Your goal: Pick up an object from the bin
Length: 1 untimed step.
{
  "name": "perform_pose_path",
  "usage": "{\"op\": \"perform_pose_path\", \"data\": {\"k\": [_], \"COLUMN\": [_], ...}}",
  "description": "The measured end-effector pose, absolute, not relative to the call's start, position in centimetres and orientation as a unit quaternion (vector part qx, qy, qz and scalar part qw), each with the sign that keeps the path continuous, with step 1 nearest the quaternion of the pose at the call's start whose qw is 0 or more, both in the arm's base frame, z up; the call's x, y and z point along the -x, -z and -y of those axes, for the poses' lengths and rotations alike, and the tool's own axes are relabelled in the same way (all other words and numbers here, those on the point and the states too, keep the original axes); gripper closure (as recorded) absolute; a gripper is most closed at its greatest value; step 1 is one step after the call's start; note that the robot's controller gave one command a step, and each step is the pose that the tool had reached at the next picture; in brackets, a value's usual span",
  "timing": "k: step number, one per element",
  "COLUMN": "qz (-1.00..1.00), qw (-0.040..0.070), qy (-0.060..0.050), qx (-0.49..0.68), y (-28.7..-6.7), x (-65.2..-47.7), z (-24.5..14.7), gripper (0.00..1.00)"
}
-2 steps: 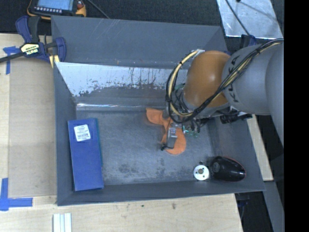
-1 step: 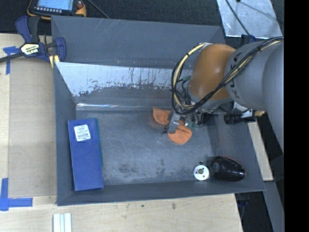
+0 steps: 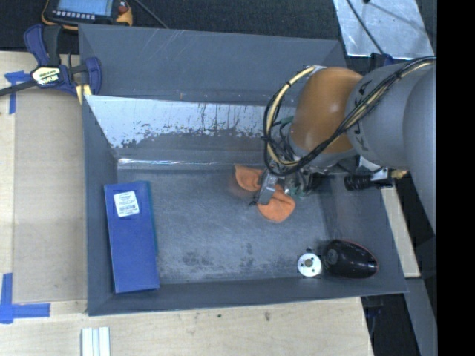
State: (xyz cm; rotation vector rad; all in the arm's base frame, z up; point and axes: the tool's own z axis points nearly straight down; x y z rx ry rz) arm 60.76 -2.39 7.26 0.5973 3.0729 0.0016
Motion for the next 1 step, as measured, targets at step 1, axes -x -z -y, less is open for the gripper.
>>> {"op": "perform_pose_path", "data": {"k": [1], "qz": [-0.982], "qw": [0.002], "qy": [0.000], "qx": [-0.188], "y": [-9.96], "x": [-59.83], "z": [-0.33], "gripper": [1.00]}}
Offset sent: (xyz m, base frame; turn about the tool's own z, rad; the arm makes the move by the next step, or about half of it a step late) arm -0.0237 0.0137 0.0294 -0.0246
